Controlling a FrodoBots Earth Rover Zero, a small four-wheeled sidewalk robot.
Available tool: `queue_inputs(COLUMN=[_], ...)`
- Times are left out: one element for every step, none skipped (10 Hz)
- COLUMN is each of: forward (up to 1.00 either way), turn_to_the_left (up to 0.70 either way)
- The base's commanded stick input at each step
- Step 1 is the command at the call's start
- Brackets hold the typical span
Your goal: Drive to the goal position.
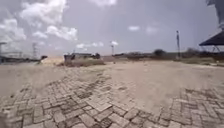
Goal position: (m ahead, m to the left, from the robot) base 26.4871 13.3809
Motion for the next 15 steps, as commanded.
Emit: queue_inputs(forward=[0.7, 0.7, 0.7, 0.7, 0.7, 0.7, 0.7, 0.7, 0.7, 0.7, 0.7, 0.7, 0.7, 0.7, 0.7], turn_to_the_left=[-0.14, -0.14, -0.14, -0.14, -0.14, -0.14, -0.14, -0.14, -0.14, -0.14, -0.14, -0.14, -0.14, -0.14, -0.14])
